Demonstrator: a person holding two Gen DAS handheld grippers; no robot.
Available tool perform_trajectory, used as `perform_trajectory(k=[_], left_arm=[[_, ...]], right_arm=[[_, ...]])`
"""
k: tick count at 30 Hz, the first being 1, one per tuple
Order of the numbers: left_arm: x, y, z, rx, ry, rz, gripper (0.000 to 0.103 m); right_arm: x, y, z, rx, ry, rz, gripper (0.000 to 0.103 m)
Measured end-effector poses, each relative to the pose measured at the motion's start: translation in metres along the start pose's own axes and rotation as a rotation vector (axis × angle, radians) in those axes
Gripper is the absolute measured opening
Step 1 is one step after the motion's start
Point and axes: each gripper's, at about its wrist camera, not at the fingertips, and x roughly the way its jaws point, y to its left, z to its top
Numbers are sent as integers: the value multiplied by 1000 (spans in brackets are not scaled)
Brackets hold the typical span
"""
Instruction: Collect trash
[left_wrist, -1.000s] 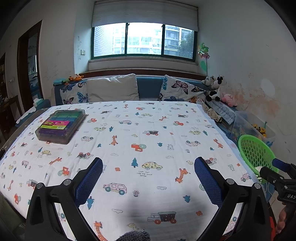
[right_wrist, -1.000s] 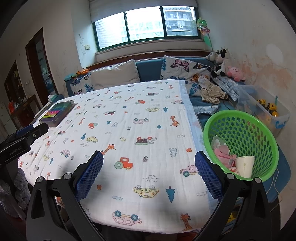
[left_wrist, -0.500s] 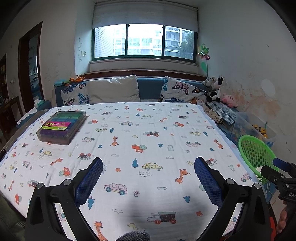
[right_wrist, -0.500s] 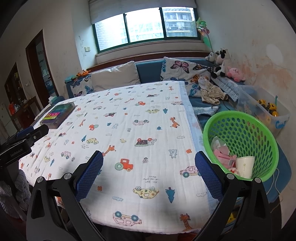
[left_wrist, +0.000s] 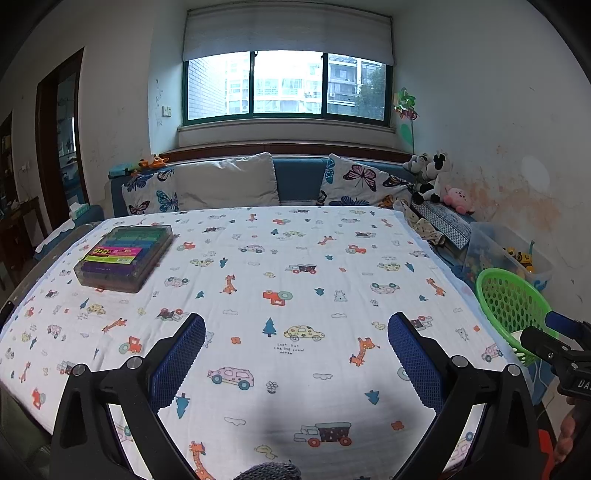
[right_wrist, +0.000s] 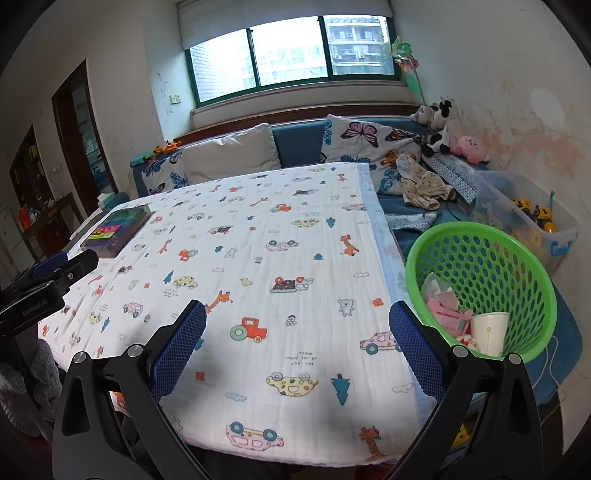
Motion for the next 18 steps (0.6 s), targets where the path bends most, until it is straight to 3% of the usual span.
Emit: perform_trajectory(k=[18], left_arm=[[2,-4,0,12,2,-4,96]], right_arm=[[0,1,1,-3,-1,6,98]])
